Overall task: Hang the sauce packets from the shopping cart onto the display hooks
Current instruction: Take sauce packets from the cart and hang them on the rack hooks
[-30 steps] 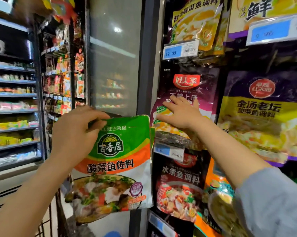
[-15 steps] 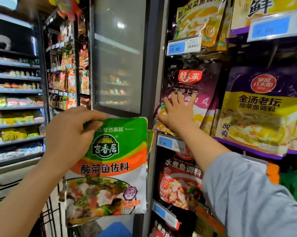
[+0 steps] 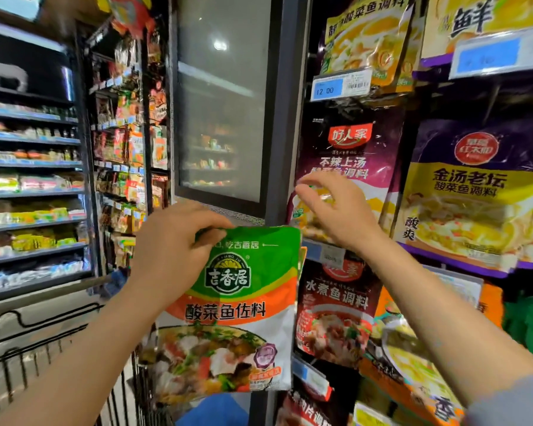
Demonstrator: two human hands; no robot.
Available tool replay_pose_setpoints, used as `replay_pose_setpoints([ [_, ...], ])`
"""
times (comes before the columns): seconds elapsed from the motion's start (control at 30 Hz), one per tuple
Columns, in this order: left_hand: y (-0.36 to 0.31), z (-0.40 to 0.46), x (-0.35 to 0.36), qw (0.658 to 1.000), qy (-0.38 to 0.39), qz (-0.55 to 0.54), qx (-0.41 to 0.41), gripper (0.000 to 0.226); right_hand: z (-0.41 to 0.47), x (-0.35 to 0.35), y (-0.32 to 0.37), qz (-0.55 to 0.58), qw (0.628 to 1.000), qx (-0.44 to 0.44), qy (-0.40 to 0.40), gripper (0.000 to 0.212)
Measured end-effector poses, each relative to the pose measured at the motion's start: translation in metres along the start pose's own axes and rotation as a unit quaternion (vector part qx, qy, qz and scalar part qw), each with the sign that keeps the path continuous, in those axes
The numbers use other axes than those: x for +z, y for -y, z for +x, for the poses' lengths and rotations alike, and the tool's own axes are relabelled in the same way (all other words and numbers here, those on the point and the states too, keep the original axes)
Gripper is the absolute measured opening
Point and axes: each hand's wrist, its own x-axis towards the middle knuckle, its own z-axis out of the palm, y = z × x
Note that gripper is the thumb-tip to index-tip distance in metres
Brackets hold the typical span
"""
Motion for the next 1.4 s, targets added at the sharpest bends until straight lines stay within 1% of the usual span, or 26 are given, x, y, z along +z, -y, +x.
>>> replay_pose_setpoints([
  [0.03,-0.003,0.001,0.002,1.0,0.002,-0.015,0.008,0.02,-0.01,-0.009,0.02,0.07,0.996,0.024,0.051,0.049],
  [0.07,-0.007,0.001,0.005,0.999,0.003,-0.027,0.023,0.019,-0.019,-0.016,0.036,0.092,0.99,0.037,0.105,0.047],
  [0.1,-0.012,0.002,0.009,0.999,0.005,-0.033,0.041,0.018,-0.026,-0.021,0.047,0.062,0.987,0.028,0.147,0.047],
  [0.13,-0.017,0.002,0.013,0.998,0.006,-0.034,0.059,0.016,-0.033,-0.024,0.052,0.003,0.986,0.008,0.169,0.047],
  [0.2,-0.028,0.003,0.021,0.996,0.006,-0.04,0.075,0.013,-0.041,-0.033,0.053,-0.082,0.978,-0.011,0.19,0.036],
  [0.3,-0.046,0.002,0.029,0.993,0.007,-0.086,0.076,0.012,-0.053,-0.058,0.045,-0.093,0.969,0.022,0.227,0.023],
  [0.37,-0.063,0.002,0.032,0.99,0.022,-0.114,0.076,0.016,-0.065,-0.076,0.042,-0.112,0.971,0.031,0.211,0.022],
  [0.47,-0.089,0.004,0.039,0.987,0.032,-0.146,0.054,0.02,-0.081,-0.102,0.042,-0.122,0.976,0.068,0.17,0.02],
  [0.57,-0.114,0.008,0.041,0.979,0.048,-0.196,0.017,0.014,-0.099,-0.132,0.045,-0.128,0.981,0.073,0.129,0.015],
  [0.63,-0.131,0.011,0.038,0.96,0.094,-0.264,-0.014,0.013,-0.111,-0.155,0.05,-0.132,0.984,0.056,0.104,0.013],
  [0.73,-0.155,0.01,0.036,0.907,0.189,-0.375,-0.033,0.01,-0.131,-0.193,0.054,-0.15,0.984,0.036,0.087,0.015],
  [0.8,-0.173,0.004,0.04,0.878,0.223,-0.422,-0.034,0.019,-0.144,-0.219,0.052,-0.164,0.983,0.036,0.071,0.016],
  [0.87,-0.196,-0.003,0.049,0.873,0.211,-0.438,-0.04,0.02,-0.154,-0.246,0.05,-0.174,0.982,0.039,0.061,0.015],
  [0.9,-0.21,-0.006,0.054,0.87,0.19,-0.453,-0.047,0.018,-0.158,-0.259,0.048,-0.179,0.981,0.042,0.061,0.014],
  [0.93,-0.225,-0.008,0.058,0.863,0.165,-0.474,-0.06,0.02,-0.162,-0.272,0.048,-0.184,0.98,0.046,0.062,0.014],
  [1.0,-0.254,-0.01,0.062,0.844,0.115,-0.518,-0.08,0.018,-0.169,-0.298,0.047,-0.188,0.978,0.064,0.068,0.014],
  [1.07,-0.28,-0.005,0.062,0.837,0.082,-0.536,-0.08,0.015,-0.178,-0.321,0.045,-0.187,0.976,0.089,0.066,0.015],
  [1.13,-0.303,-0.001,0.06,0.842,0.068,-0.532,-0.058,0.019,-0.189,-0.34,0.04,-0.147,0.978,0.132,0.069,0.015],
  [1.2,-0.321,0.001,0.058,0.854,0.06,-0.515,-0.036,0.02,-0.203,-0.355,0.032,-0.073,0.977,0.191,0.069,0.016],
  [1.23,-0.328,0.001,0.056,0.862,0.051,-0.504,-0.027,0.021,-0.21,-0.362,0.028,-0.053,0.973,0.213,0.067,0.013],
  [1.3,-0.338,0.003,0.055,0.867,0.04,-0.496,-0.017,0.021,-0.222,-0.372,0.021,-0.064,0.965,0.243,0.077,0.005],
  [1.37,-0.345,0.005,0.054,0.86,0.039,-0.508,-0.03,0.018,-0.228,-0.378,0.019,-0.057,0.96,0.258,0.087,0.015],
  [1.4,-0.348,0.006,0.053,0.858,0.036,-0.511,-0.038,0.016,-0.229,-0.381,0.018,-0.037,0.962,0.259,0.076,0.014],
])
